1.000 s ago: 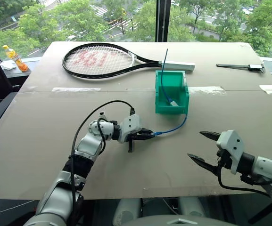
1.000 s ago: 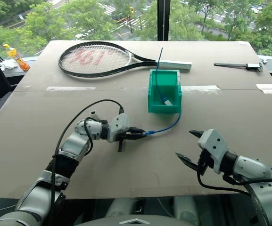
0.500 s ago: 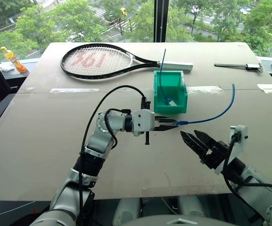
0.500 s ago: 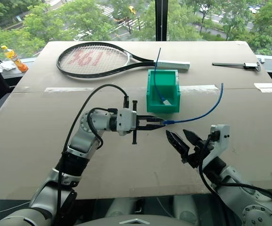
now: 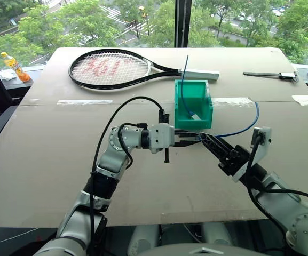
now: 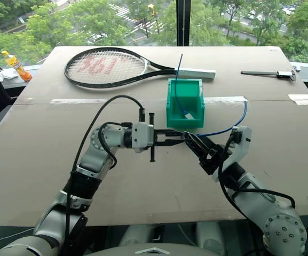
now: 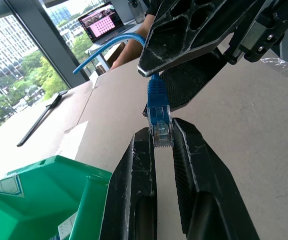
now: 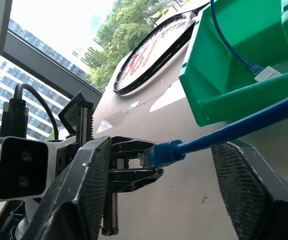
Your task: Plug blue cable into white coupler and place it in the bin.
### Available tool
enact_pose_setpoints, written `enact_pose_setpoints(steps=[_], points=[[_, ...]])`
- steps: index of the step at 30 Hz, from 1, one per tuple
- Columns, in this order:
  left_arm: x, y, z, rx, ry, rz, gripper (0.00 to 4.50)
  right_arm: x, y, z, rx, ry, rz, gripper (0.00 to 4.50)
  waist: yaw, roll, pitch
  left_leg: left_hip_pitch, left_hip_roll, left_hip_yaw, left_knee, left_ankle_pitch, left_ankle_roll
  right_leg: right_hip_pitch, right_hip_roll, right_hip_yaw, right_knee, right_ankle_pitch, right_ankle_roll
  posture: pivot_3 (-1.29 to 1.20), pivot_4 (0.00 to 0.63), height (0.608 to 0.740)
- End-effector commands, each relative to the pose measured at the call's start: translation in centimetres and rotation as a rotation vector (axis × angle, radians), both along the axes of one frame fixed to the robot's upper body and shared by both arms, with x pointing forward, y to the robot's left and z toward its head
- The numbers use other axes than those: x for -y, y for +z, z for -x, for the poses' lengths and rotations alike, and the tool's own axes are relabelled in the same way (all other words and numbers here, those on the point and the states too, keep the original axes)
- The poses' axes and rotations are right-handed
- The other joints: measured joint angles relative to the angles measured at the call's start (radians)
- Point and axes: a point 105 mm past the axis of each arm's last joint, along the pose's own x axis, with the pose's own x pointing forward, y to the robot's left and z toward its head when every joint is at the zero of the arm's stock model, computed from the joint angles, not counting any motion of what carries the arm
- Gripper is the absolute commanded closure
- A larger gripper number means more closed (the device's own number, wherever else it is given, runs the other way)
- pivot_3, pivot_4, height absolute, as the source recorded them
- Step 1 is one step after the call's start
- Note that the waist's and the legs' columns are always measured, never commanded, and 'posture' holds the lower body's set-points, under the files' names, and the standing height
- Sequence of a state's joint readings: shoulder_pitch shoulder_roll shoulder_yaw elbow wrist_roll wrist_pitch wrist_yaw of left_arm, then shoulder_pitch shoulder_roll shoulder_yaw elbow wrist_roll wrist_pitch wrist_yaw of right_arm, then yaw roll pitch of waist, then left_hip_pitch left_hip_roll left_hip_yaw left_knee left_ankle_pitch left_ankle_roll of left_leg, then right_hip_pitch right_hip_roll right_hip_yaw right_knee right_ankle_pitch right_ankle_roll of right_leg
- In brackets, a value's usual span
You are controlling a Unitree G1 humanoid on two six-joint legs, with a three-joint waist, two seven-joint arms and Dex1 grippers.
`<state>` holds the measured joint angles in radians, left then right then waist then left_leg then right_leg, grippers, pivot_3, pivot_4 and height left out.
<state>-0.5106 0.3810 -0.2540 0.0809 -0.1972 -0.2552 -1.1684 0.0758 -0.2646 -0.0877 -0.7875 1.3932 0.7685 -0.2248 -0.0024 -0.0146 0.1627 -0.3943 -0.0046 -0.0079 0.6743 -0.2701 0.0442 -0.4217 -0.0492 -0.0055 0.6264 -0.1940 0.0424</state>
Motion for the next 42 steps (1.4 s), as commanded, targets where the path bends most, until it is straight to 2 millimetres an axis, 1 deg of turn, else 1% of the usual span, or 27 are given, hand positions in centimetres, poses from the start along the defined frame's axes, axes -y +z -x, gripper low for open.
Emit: enact_pose_setpoints(steps=[1, 3, 7, 9, 10, 12, 14, 15, 16, 17, 18, 19, 21, 23, 24, 26, 27, 28, 31, 33, 36, 41, 42], points=[[0.3, 1.3, 0.5, 0.054, -0.021, 0.034, 4.5, -0.3, 0.8, 0.2, 0.037, 0.015, -0.02, 3.44, 0.0, 0.0, 0.0, 0.0, 0.0, 0.0, 0.0, 0.0, 0.0, 0.0, 0.0, 0.0, 0.0, 0.0, 0.0, 0.0, 0.15, 0.74], [0.2, 1.3, 0.6, 0.052, -0.022, 0.033, 4.5, -0.3, 0.9, 0.2, 0.041, 0.019, -0.019, 4.37, -0.001, 0.0, 0.0, 0.0, 0.0, 0.0, 0.0, 0.0, 0.0, 0.0, 0.0, 0.0, 0.0, 0.0, 0.0, 0.0, 0.15, 0.74], [0.0, 1.2, 0.7, 0.051, -0.02, 0.033, 4.5, -0.3, 0.9, 0.1, 0.05, 0.024, -0.017, 4.37, -0.001, 0.0, 0.0, 0.0, 0.0, 0.0, 0.0, 0.0, 0.0, 0.0, 0.0, 0.0, 0.0, 0.0, 0.0, 0.0, 0.15, 0.74], [-0.3, 1.3, 0.7, 0.013, -0.017, 0.047, 4.5, -0.3, 1.0, 0.1, 0.055, 0.026, -0.016, 4.37, -0.002, 0.0, 0.0, 0.0, 0.0, 0.0, 0.0, 0.0, 0.0, 0.0, 0.0, 0.0, 0.0, 0.0, 0.0, 0.0, 0.15, 0.74], [-0.5, 1.4, 0.7, -0.012, -0.01, 0.055, 3.74, -0.3, 1.0, 0.1, 0.058, 0.028, -0.015, 4.5, -0.002, 0.0, 0.0, 0.0, 0.0, 0.0, 0.0, 0.0, 0.0, 0.0, 0.0, 0.0, 0.0, 0.0, 0.0, 0.0, 0.15, 0.74], [-1.2, 1.9, 0.2, -0.072, 0.036, 0.087, 3.3, -0.3, 1.2, 0.1, 0.073, 0.04, -0.012, 4.5, -0.005, 0.0, 0.0, 0.0, 0.0, 0.0, 0.0, 0.0, 0.0, 0.0, 0.0, 0.0, 0.0, 0.0, 0.0, 0.0, 0.15, 0.74], [-2.2, 2.2, -0.3, -0.128, 0.093, 0.107, 2.21, -0.3, 1.3, 0.1, 0.083, 0.052, -0.011, 4.5, -0.006, 0.0, 0.0, 0.0, 0.0, 0.0, 0.0, 0.0, 0.0, 0.0, 0.0, 0.0, 0.0, 0.0, 0.0, 0.0, 0.15, 0.74], [-3.1, 2.1, -0.4, -0.17, 0.122, 0.111, 1.78, -0.2, 1.3, 0.1, 0.086, 0.055, -0.011, 4.5, -0.008, 0.0, 0.0, 0.0, 0.0, 0.0, 0.0, 0.0, 0.0, 0.0, 0.0, 0.0, 0.0, 0.0, 0.0, 0.0, 0.15, 0.74], [-4.0, 2.0, -0.5, -0.216, 0.148, 0.111, 1.25, -0.1, 1.3, 0.0, 0.088, 0.057, -0.01, 4.5, -0.009, 0.0, 0.0, 0.0, 0.001, 0.0, 0.0, 0.0, 0.0, 0.0, 0.0, 0.0, 0.0, 0.0, 0.0, 0.0, 0.15, 0.74], [-4.5, 1.9, -0.6, -0.246, 0.164, 0.111, 0.78, 0.0, 1.3, 0.0, 0.089, 0.058, -0.009, 4.5, -0.013, 0.0, 0.0, 0.0, 0.001, 0.0, 0.0, 0.0, 0.0, 0.0, 0.0, 0.0, 0.0, 0.0, 0.0, 0.0, 0.15, 0.74], [-6.1, 1.7, -0.9, -0.315, 0.221, 0.114, 0.29, 0.1, 1.2, -0.2, 0.088, 0.062, -0.005, 4.5, -0.013, 0.0, 0.0, 0.001, 0.001, 0.0, 0.0, 0.0, 0.0, 0.0, 0.001, 0.0, 0.0, 0.0, 0.0, 0.0, 0.15, 0.74], [-7.7, 1.5, -1.3, -0.367, 0.285, 0.12, 0.04, 0.2, 1.1, -0.3, 0.087, 0.066, 0.0, 4.5, -0.014, 0.0, 0.0, 0.001, 0.001, 0.0, 0.0, 0.0, 0.0, 0.0, 0.001, 0.0, 0.0, 0.0, 0.0, 0.0, 0.15, 0.74], [-10.7, 1.7, -2.0, -0.394, 0.408, 0.132, 0.04, 0.3, 0.8, -0.5, 0.085, 0.078, 0.008, 4.5, -0.014, 0.0, 0.0, 0.001, 0.003, 0.0, 0.0, 0.0, 0.0, 0.0, 0.002, 0.0, 0.0, -0.002, 0.003, 0.0, 0.15, 0.74], [-13.6, 1.8, -2.9, -0.365, 0.544, 0.142, 0.04, 0.3, 0.6, -0.8, 0.085, 0.093, 0.011, 4.5, -0.011, 0.0, 0.0, 0.001, 0.003, 0.0, -0.001, 0.0, 0.0, 0.0, 0.002, 0.0, 0.0, -0.002, 0.003, 0.0, 0.15, 0.74], [-15.0, 2.0, -3.2, -0.371, 0.58, 0.184, 0.04, 0.2, 0.5, -0.9, 0.086, 0.101, 0.01, 4.5, -0.008, 0.0, 0.0, 0.001, 0.003, 0.0, -0.001, 0.0, 0.0, 0.0, 0.002, 0.0, 0.0, -0.002, 0.003, 0.0, 0.15, 0.74], [-19.2, 1.0, -3.4, -0.419, 0.691, 0.151, 0.04, -0.2, 0.3, -0.9, 0.085, 0.145, 0.009, 4.5, -0.008, -0.001, 0.0, 0.001, 0.003, 0.0, -0.001, 0.0, 0.0, 0.0, 0.002, 0.0, 0.0, -0.002, 0.003, 0.0, 0.15, 0.74], [-20.8, 0.7, -3.3, -0.445, 0.727, 0.143, 0.04, -0.3, 0.1, -0.9, 0.083, 0.163, 0.019, 4.5, -0.009, -0.001, 0.0, 0.001, 0.003, 0.001, -0.001, 0.0, 0.0, 0.0, 0.002, 0.0, 0.0, -0.002, 0.003, 0.0, 0.15, 0.74], [-21.8, 0.4, -3.1, -0.459, 0.747, 0.126, 0.04, -0.4, -0.1, -0.9, 0.083, 0.177, 0.027, 4.5, -0.01, -0.001, 0.0, 0.001, 0.003, 0.001, -0.001, 0.0, 0.0, 0.0, 0.002, 0.0, 0.0, -0.002, 0.002, 0.0, 0.15, 0.74], [-23.4, 0.1, -3.1, -0.468, 0.773, 0.105, 0.04, -0.3, -0.1, -1.1, 0.091, 0.184, 0.032, 4.5, -0.002, -0.001, 0.0, 0.001, 0.003, 0.002, -0.002, 0.0, 0.0, -0.001, 0.001, 0.0, -0.001, -0.001, 0.0, 0.0, 0.15, 0.74], [-24.0, -0.4, -3.1, -0.465, 0.776, 0.065, 0.04, -0.2, 0.1, -1.3, 0.1, 0.181, 0.03, 4.5, 0.002, -0.001, 0.0, 0.0, 0.003, 0.002, -0.001, 0.0, 0.0, -0.001, 0.001, 0.0, -0.001, -0.001, -0.001, 0.0, 0.15, 0.74], [-24.0, -1.1, -3.3, -0.485, 0.752, 0.016, 0.04, -0.3, 0.2, -1.3, 0.107, 0.184, 0.032, 4.5, 0.006, -0.003, -0.001, 0.0, 0.003, 0.002, -0.001, 0.0, 0.0, -0.001, 0.001, 0.0, -0.001, -0.002, -0.003, 0.0, 0.15, 0.74], [-23.8, -1.8, -4.4, -0.482, 0.744, -0.045, 0.04, -0.3, 0.1, -0.9, 0.107, 0.18, 0.043, 4.5, 0.012, -0.003, -0.001, 0.0, 0.003, 0.002, -0.001, 0.0, 0.0, -0.001, 0.001, 0.0, -0.001, -0.002, -0.003, 0.0, 0.15, 0.74], [-23.6, -2.0, -4.6, -0.483, 0.738, -0.057, 0.04, -0.3, 0.1, -0.9, 0.107, 0.177, 0.044, 4.5, 0.012, -0.003, -0.001, 0.0, 0.003, 0.002, -0.001, 0.0, 0.0, -0.001, 0.001, 0.0, -0.001, 0.0, -0.001, 0.0, 0.15, 0.74]])
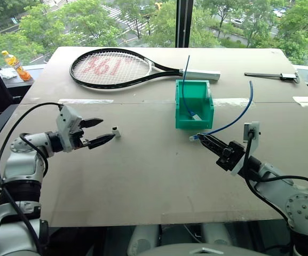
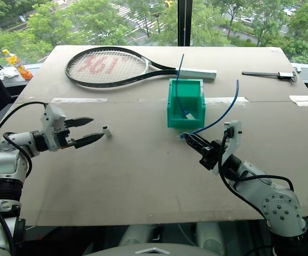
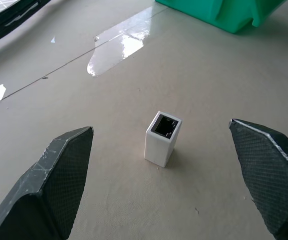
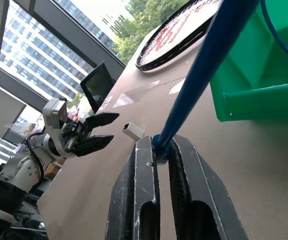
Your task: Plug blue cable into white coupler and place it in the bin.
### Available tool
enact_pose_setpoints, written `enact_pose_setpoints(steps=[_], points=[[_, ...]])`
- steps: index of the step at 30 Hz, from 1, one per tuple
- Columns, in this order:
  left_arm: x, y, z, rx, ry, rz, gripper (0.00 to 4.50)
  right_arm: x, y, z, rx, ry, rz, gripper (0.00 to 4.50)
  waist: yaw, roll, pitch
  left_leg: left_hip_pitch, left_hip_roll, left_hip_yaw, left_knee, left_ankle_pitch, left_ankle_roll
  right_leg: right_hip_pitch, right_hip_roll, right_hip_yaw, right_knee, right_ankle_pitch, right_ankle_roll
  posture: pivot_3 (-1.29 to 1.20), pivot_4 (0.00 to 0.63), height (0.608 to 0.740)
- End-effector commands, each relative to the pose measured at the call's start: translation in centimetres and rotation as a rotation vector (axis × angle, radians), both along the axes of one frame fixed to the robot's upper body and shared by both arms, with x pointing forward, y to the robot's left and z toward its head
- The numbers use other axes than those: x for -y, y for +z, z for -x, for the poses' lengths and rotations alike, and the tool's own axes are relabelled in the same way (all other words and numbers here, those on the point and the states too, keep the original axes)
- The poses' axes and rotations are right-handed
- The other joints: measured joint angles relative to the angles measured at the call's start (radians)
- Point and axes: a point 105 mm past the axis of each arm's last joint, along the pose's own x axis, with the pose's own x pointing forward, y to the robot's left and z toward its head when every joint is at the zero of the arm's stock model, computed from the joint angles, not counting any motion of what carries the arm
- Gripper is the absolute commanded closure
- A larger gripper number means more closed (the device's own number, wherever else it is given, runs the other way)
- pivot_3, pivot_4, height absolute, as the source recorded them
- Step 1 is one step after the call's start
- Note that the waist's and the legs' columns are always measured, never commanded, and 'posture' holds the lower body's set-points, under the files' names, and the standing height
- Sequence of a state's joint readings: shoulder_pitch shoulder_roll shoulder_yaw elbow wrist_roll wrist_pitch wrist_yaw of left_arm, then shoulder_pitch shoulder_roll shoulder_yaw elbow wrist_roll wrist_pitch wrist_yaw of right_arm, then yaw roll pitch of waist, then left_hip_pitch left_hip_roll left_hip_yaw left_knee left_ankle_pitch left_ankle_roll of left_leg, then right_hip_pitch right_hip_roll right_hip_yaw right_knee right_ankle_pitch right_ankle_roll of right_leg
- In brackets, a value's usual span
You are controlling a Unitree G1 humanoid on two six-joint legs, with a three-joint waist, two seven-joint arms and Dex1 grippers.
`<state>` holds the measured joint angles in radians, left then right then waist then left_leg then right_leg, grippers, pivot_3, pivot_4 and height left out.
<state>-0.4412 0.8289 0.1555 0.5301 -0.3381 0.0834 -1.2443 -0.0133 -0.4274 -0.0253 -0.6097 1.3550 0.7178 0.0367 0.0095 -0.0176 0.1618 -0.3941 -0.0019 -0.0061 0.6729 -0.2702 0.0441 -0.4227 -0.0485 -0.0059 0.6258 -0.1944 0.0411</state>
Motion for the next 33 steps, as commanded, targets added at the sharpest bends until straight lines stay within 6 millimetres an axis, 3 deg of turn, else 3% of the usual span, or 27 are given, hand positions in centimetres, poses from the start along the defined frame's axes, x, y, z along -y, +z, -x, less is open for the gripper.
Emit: enact_pose_setpoints(steps=[1, 9, 12, 14, 18, 19, 24, 30, 33], points=[[0.2, 0.1, -0.5, 0.018, -0.032, -0.049, 0.04, -0.1, 1.0, 0.5, 0.045, 0.005, -0.003, 4.5, 0.0, 0.0, 0.0, 0.0, 0.0, 0.0, 0.0, 0.0, 0.0, 0.0, 0.0, 0.0, 0.0, 0.0, 0.001, 0.0, 0.15, 0.74], [1.4, -1.2, -1.6, 0.007, -0.088, -0.115, 0.04, 0.2, 1.1, 0.7, 0.052, -0.018, 0.01, 4.5, 0.001, 0.0, 0.0, 0.0, 0.0, 0.001, 0.0, 0.0, 0.0, 0.0, 0.0, 0.0, 0.0, 0.001, 0.001, 0.0, 0.15, 0.74], [1.4, -1.7, -1.7, 0.002, -0.097, -0.142, 0.85, 0.4, 1.1, 0.8, 0.051, -0.026, 0.017, 4.5, 0.002, 0.0, 0.0, 0.0, 0.0, 0.001, 0.0, 0.0, 0.0, 0.0, 0.0, 0.0, 0.0, 0.001, 0.001, 0.0, 0.15, 0.74], [1.5, -1.9, -1.8, -0.001, -0.105, -0.145, 1.7, 0.5, 1.1, 0.9, 0.052, -0.033, 0.021, 4.5, 0.001, 0.0, 0.0, 0.0, 0.0, 0.001, 0.0, 0.0, 0.0, 0.0, 0.0, 0.0, 0.0, 0.001, 0.001, 0.0, 0.15, 0.74], [1.8, -1.8, -1.9, 0.011, -0.116, -0.125, 3.85, 0.7, 1.1, 1.0, 0.051, -0.037, 0.029, 4.5, 0.001, -0.001, 0.0, 0.0, 0.0, 0.001, 0.0, 0.0, 0.0, 0.0, 0.0, 0.0, 0.0, 0.001, 0.001, 0.0, 0.15, 0.74], [1.9, -1.7, -1.9, 0.014, -0.118, -0.114, 4.15, 0.7, 1.1, 1.0, 0.051, -0.038, 0.03, 4.5, 0.002, -0.001, 0.0, 0.0, 0.0, 0.001, 0.0, 0.0, 0.0, 0.0, 0.0, 0.0, 0.0, 0.001, 0.001, 0.0, 0.15, 0.74], [4.4, -0.5, -1.5, 0.036, -0.219, -0.062, 4.16, 1.1, 1.1, 0.8, 0.07, -0.056, 0.057, 4.5, 0.003, -0.001, 0.0, -0.001, 0.0, 0.0, 0.0, 0.0, 0.0, 0.0, 0.0, 0.0, 0.0, 0.001, 0.001, 0.0, 0.15, 0.74], [12.1, 0.3, 0.1, 0.019, -0.445, -0.011, 4.16, 2.0, 1.8, 0.8, 0.241, -0.056, 0.244, 4.5, 0.004, -0.001, 0.0, -0.002, -0.001, 0.0, 0.002, 0.0, 0.0, 0.0, -0.001, 0.0, 0.0, 0.001, 0.001, 0.0, 0.15, 0.74], [15.7, -0.5, 0.9, -0.019, -0.546, -0.052, 4.16, 2.2, 2.1, 0.9, 0.315, -0.018, 0.344, 4.5, 0.003, -0.001, 0.0, -0.002, -0.001, 0.0, 0.003, 0.0, 0.0, 0.0, -0.001, 0.0, 0.001, 0.001, 0.001, 0.0, 0.15, 0.74]])
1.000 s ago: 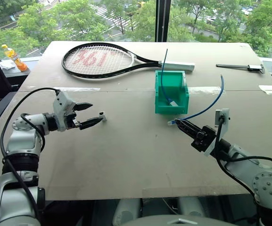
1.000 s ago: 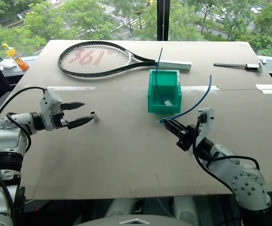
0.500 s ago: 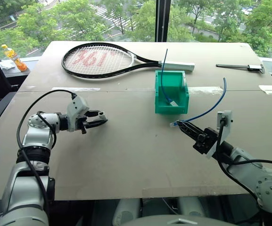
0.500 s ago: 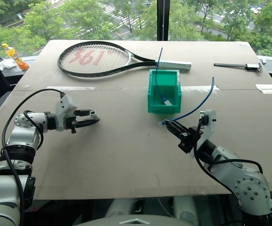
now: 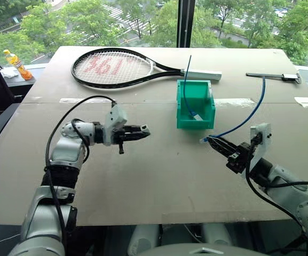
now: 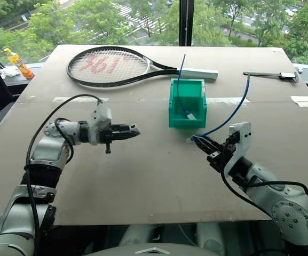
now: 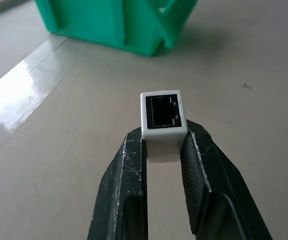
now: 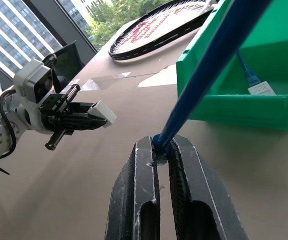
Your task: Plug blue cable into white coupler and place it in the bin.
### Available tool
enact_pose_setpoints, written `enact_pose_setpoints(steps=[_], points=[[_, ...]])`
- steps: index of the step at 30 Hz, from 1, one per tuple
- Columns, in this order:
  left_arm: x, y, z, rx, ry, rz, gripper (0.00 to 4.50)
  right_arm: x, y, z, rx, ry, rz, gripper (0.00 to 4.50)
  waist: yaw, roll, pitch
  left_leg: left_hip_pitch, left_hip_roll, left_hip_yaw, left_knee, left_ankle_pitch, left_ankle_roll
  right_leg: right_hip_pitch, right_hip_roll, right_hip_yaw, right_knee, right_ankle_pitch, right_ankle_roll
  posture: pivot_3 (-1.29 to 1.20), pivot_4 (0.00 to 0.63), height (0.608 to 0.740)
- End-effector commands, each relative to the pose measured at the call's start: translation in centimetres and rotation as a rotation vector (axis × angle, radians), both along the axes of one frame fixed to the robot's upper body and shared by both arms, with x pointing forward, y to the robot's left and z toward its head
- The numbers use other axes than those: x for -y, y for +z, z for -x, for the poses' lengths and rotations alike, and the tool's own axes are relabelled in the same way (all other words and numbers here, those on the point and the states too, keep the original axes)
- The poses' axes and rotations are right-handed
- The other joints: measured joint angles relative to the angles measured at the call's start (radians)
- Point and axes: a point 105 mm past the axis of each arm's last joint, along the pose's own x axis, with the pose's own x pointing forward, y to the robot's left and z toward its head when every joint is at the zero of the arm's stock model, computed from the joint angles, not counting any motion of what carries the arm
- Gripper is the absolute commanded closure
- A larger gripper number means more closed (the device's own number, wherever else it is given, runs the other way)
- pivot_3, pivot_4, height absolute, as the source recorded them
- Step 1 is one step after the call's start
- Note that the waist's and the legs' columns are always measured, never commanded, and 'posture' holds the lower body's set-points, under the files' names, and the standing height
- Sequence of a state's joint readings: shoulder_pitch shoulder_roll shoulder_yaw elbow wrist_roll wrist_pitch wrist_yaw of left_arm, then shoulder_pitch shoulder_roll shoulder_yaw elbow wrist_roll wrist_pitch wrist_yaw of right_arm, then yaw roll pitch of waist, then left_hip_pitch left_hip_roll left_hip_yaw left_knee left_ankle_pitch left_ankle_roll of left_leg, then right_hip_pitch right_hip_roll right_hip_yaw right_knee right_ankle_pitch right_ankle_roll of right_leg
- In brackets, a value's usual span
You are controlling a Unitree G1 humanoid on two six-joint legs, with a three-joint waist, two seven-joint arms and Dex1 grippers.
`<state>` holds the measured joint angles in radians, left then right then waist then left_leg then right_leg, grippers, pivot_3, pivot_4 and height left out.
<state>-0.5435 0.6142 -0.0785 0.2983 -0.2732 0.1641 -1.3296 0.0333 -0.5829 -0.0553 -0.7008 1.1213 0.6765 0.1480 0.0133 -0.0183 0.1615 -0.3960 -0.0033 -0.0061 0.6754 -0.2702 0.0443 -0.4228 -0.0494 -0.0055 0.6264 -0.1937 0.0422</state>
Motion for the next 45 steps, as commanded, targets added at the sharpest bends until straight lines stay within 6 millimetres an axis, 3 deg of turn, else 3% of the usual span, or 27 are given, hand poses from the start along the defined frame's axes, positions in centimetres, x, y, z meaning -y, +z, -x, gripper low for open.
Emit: enact_pose_setpoints(steps=[1, 7, 12, 18, 34, 45], points=[[3.5, -0.2, 0.8, -0.002, -0.106, -0.052, 4.16, 0.1, 1.9, 0.4, 0.143, 0.056, 0.099, 4.5, -0.002, 0.0, 0.0, 0.0, 0.0, 0.0, 0.0, 0.0, 0.0, 0.0, 0.0, 0.0, 0.0, 0.0, 0.0, 0.0, 0.15, 0.74], [6.4, -1.3, 0.6, -0.005, -0.18, -0.116, 4.16, -0.2, 1.6, 0.0, 0.223, 0.175, 0.303, 4.5, -0.006, 0.0, 0.0, 0.001, 0.001, -0.001, 0.0, 0.0, 0.0, 0.0, 0.002, 0.0, 0.001, 0.0, 0.0, 0.0, 0.15, 0.74], [6.8, -3.7, 1.4, -0.036, -0.212, -0.186, 4.16, -2.2, 2.2, -2.6, 0.299, 0.287, 0.386, 4.5, -0.019, 0.0, 0.0, 0.001, 0.001, 0.001, 0.001, 0.0, 0.0, 0.0, 0.002, 0.001, 0.001, 0.0, 0.0, 0.0, 0.15, 0.74], [6.6, -6.0, 1.6, -0.055, -0.197, -0.227, 4.16, -3.8, 0.3, -4.5, 0.318, 0.406, 0.517, 4.5, -0.011, -0.001, 0.0, 0.0, 0.0, -0.002, 0.001, 0.0, 0.0, 0.0, 0.002, -0.001, 0.0, 0.0, 0.0, 0.0, 0.15, 0.74], [6.4, -6.4, 1.6, -0.052, -0.193, -0.247, 4.16, -6.4, -0.7, -4.6, 0.34, 0.635, 0.591, 4.5, -0.011, 0.0, -0.001, 0.001, 0.0, -0.001, 0.003, 0.0, 0.0, 0.001, 0.001, 0.0, 0.001, 0.0, 0.0, 0.0, 0.15, 0.74], [6.6, -6.3, 1.4, -0.036, -0.206, -0.251, 4.16, -6.4, -3.6, -5.2, 0.336, 0.743, 0.752, 4.5, -0.012, 0.0, -0.001, 0.003, 0.0, -0.001, 0.003, 0.0, 0.0, 0.003, 0.001, 0.0, 0.002, 0.0, 0.0, 0.0, 0.15, 0.74]])
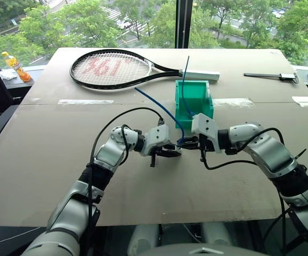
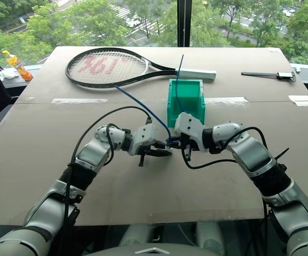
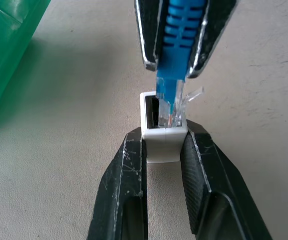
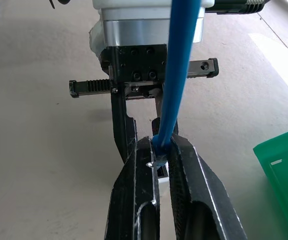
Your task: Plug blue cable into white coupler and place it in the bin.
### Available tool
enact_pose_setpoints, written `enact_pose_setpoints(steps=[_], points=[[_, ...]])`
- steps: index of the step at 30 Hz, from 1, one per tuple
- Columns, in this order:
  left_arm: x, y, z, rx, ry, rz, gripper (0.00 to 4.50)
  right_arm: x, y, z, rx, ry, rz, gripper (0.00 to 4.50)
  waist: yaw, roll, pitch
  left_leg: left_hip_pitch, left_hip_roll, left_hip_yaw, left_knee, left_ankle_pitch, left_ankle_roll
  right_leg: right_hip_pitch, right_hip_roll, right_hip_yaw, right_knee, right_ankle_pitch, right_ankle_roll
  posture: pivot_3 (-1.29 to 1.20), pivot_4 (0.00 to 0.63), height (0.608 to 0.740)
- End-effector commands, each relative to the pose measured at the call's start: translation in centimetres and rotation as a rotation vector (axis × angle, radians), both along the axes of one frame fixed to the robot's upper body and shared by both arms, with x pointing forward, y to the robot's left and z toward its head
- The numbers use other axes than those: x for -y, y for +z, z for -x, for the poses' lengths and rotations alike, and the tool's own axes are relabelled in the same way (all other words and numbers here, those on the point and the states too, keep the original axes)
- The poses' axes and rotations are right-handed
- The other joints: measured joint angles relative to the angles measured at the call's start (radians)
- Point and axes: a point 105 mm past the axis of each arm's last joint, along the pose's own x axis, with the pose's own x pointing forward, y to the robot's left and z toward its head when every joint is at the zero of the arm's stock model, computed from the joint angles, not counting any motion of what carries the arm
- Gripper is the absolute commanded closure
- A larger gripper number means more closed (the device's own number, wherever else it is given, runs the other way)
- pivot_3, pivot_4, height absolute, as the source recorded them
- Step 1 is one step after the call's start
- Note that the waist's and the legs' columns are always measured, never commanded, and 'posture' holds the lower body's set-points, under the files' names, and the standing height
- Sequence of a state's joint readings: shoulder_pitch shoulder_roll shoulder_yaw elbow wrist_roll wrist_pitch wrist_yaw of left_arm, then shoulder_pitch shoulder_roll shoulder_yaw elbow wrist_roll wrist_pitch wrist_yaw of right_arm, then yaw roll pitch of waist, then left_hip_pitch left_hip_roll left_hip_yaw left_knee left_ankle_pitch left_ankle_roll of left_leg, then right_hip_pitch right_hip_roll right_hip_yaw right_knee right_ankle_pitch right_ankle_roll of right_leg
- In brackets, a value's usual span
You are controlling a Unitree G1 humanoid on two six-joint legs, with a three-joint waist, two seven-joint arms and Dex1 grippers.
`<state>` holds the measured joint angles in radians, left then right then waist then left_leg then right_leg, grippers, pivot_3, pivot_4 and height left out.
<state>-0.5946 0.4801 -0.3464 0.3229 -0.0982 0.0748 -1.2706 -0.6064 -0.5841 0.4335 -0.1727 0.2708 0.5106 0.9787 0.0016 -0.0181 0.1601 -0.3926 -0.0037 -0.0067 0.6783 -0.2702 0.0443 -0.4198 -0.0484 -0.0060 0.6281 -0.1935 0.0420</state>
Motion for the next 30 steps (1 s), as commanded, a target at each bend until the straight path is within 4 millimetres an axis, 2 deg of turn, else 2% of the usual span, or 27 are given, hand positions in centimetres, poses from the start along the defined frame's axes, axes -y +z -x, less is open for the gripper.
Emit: enact_pose_setpoints(steps=[1, 5, 11, 17, 19, 25, 28, 30], points=[[-0.4, -1.9, 0.3, -0.042, 0.01, -0.072, 4.16, 0.3, -1.5, 0.0, 0.012, 0.055, 0.107, 4.5, -0.002, 0.0, 0.0, 0.001, 0.0, 0.0, 0.0, 0.0, 0.0, 0.001, 0.0, 0.0, 0.0, 0.0, 0.0, 0.0, 0.15, 0.74], [-0.4, -1.8, 0.2, -0.036, 0.007, -0.072, 4.16, 0.7, -2.1, -0.4, 0.026, 0.079, 0.167, 4.5, -0.002, 0.0, 0.0, 0.009, 0.0, 0.0, -0.001, 0.0, 0.0, 0.009, 0.0, 0.0, 0.0, -0.001, -0.001, 0.0, 0.15, 0.74], [-0.4, -1.8, 0.2, -0.03, 0.01, -0.07, 4.16, 1.6, -2.2, -0.6, 0.008, 0.15, 0.263, 4.5, -0.001, 0.001, -0.002, 0.01, 0.0, 0.0, -0.001, 0.0, 0.0, 0.01, 0.0, 0.0, 0.0, -0.002, -0.003, 0.0, 0.15, 0.74], [-0.1, -1.7, 0.2, -0.025, 0.011, -0.061, 4.16, -0.1, -2.5, -1.9, 0.0, 0.186, 0.32, 4.5, 0.001, 0.002, -0.003, 0.01, 0.0, 0.0, -0.001, 0.0, 0.0, 0.009, 0.0, 0.0, 0.0, -0.002, -0.003, 0.0, 0.15, 0.74], [0.0, -1.6, 0.1, -0.022, 0.017, -0.056, 4.16, -0.4, -3.1, -2.0, -0.017, 0.193, 0.332, 4.5, 0.0, 0.002, -0.004, 0.01, 0.0, 0.0, -0.001, 0.0, 0.0, 0.009, 0.0, 0.0, 0.0, -0.002, -0.003, 0.0, 0.15, 0.74], [0.1, -1.5, 0.1, -0.025, 0.034, -0.042, 4.16, -0.2, -7.4, -0.8, -0.09, 0.225, 0.421, 4.5, -0.012, 0.004, -0.02, 0.014, 0.0, 0.0, -0.002, 0.0, 0.0, 0.013, 0.0, 0.0, 0.0, -0.003, -0.003, 0.0, 0.15, 0.74], [0.3, -1.2, 0.1, -0.031, 0.047, -0.02, 4.16, -1.4, -6.7, -1.9, -0.01, 0.139, 0.289, 4.5, -0.017, 0.002, -0.029, 0.018, 0.0, 0.0, -0.004, 0.0, 0.0, 0.014, 0.0, 0.0, 0.0, -0.005, 0.0, 0.0, 0.15, 0.74], [0.3, -0.2, 0.4, -0.058, 0.056, 0.039, 4.16, -1.8, -2.1, -2.6, 0.059, 0.065, 0.047, 3.83, -0.019, 0.002, -0.029, 0.03, 0.001, 0.001, -0.008, 0.0, 0.0, 0.024, 0.0, 0.002, -0.002, -0.006, 0.0, 0.0, 0.15, 0.74]])
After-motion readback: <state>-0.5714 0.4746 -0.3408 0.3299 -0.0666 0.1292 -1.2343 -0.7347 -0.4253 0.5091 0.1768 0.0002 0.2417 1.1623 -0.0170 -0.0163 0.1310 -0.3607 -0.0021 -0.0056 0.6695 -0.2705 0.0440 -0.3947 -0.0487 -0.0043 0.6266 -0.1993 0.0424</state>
